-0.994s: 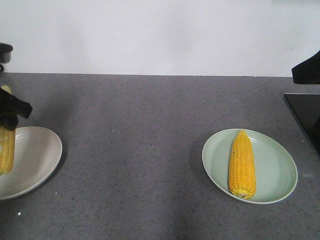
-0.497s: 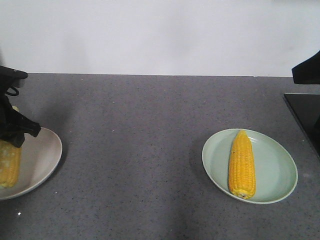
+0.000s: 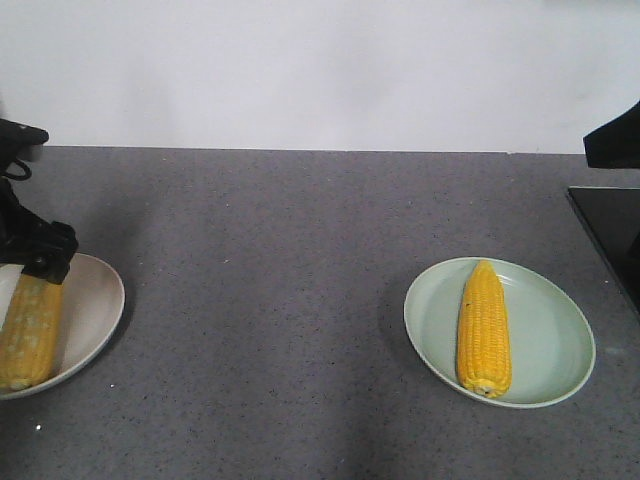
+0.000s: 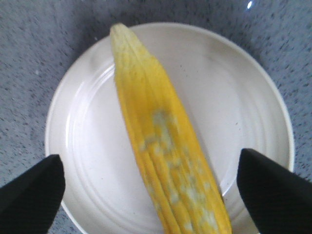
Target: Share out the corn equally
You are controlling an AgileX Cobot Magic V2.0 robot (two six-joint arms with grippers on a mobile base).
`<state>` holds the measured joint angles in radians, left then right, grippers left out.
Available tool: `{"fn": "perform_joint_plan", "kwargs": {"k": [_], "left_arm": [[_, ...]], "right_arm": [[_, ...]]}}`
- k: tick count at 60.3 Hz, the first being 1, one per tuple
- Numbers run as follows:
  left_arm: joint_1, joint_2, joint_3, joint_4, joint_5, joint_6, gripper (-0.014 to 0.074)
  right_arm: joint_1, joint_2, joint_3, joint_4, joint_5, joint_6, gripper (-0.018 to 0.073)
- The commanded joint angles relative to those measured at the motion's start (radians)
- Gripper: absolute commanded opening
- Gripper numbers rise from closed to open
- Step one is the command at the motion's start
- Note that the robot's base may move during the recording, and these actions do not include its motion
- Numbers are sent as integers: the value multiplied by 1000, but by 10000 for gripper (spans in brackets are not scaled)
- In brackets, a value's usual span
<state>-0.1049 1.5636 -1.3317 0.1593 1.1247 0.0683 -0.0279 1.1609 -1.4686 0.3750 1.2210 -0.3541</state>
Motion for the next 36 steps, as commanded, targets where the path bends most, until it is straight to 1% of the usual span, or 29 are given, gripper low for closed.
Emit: {"fn": "perform_joint_plan", "kwargs": {"k": [1,6,10,23,29,36], "left_arm": [[4,-84,-25,5,-71,-21,712],[4,-126,-25,0,-109,-44,704],[4,-177,-25,-19,-146,-54,698],[4,-353,-7,-76,-246,-54,680],[4,-459,60,-97,-324,-54,678],[4,-588,170,-116,-426,-54,675]], "right_arm": [[1,-14,-24,16,-47,-8,522],[1,-14,-24,16,-47,-8,522],[1,-14,-24,16,-48,-8,522],[1,-15,-24,15,-54,-8,522],[1,-20,-20,15,-61,-8,522],[1,-64,49,0,-136,-10,522]]}}
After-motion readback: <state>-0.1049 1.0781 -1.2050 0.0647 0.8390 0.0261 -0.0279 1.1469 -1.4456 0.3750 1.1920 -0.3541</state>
